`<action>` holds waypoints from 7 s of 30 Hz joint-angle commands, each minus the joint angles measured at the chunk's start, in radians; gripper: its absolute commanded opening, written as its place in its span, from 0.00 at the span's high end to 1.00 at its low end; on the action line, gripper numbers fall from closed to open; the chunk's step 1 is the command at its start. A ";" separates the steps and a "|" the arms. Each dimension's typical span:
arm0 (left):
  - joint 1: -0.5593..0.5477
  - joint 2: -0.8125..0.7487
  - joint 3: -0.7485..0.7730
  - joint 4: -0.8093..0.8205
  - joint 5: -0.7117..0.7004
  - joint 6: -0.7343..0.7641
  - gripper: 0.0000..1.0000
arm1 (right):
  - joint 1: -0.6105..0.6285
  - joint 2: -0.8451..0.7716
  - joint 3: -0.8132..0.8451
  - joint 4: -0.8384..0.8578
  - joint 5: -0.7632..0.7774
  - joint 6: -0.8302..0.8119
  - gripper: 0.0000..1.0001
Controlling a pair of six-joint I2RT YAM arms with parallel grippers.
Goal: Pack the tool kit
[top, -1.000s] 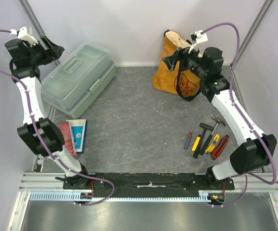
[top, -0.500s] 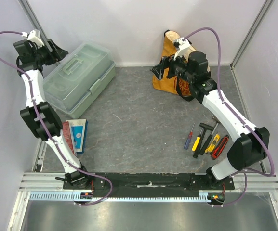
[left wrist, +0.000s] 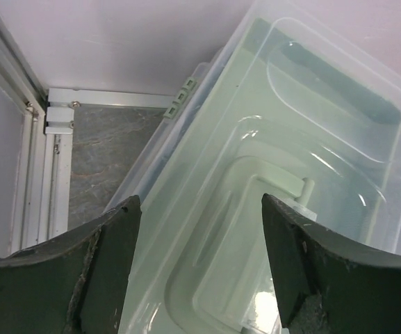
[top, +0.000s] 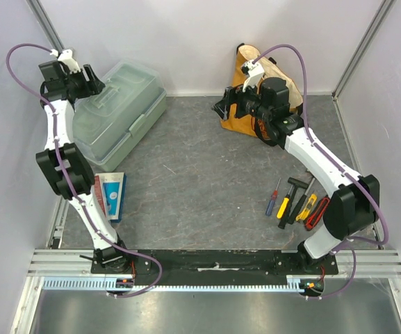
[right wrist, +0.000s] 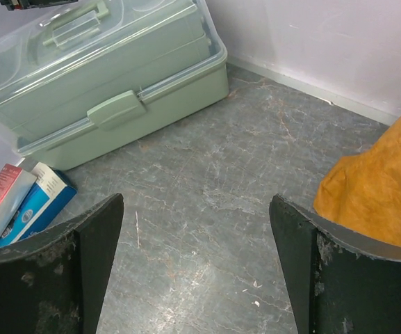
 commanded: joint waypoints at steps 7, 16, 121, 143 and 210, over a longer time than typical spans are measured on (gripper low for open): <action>0.003 0.021 -0.038 -0.059 -0.096 0.086 0.21 | 0.005 0.017 0.022 -0.007 -0.013 -0.023 0.06; 0.003 0.059 -0.055 -0.096 0.028 0.112 0.17 | 0.005 0.003 0.006 -0.034 0.012 -0.020 0.05; -0.370 -0.358 -0.715 0.021 0.275 -0.354 0.26 | 0.046 0.655 -0.317 1.240 -0.249 1.103 0.06; -0.397 -0.338 -0.753 0.035 0.258 -0.372 0.27 | 0.054 0.635 -0.274 1.245 -0.217 1.120 0.58; -0.503 -0.326 -0.923 0.117 0.300 -0.471 0.28 | 0.083 0.603 -0.199 1.047 -0.160 1.041 0.58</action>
